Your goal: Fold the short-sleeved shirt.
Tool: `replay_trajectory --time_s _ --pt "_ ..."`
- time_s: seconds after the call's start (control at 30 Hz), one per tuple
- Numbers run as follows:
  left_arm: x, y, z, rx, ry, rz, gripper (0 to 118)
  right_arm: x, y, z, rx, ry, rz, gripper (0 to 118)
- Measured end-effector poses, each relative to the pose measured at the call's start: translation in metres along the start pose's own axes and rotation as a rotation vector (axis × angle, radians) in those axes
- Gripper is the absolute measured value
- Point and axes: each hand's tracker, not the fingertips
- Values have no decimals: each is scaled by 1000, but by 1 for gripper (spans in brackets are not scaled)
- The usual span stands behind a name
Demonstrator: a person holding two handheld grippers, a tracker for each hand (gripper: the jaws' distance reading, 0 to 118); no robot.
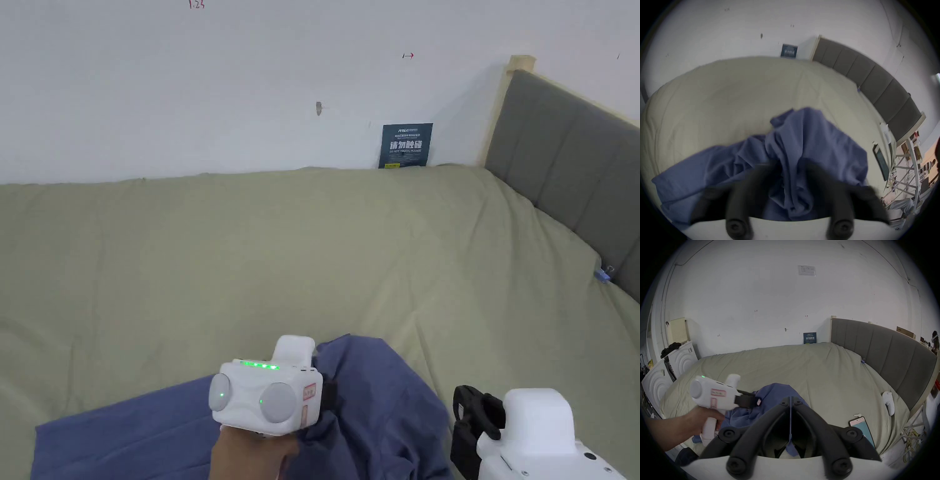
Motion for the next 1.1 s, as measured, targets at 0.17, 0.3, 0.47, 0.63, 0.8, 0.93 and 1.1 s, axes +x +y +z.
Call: replay_trajectory --time_s 0.17,0.3,0.47,0.63,0.8,0.93,1.1 --pt "-9 -4 99 282 -27 -29 106 -14 1 11 6 9 31 2" --pt "-27 -43 200 410 0 -26 106 -35 -6 25 18 28 85 2" --pt "-68 -117 285 376 100 21 49 -59 -29 32 8 54 98 2" --pt "-127 -164 314 282 159 153 1 -80 -47 39 -30 78 128 1" --pt "-207 -146 287 185 229 316 1 -90 -53 38 -55 99 152 2" --pt "-264 -111 243 86 347 293 2 -87 -52 35 -65 97 169 2" --pt "-306 -74 182 30 420 246 98 -73 -57 21 -102 86 180 2"
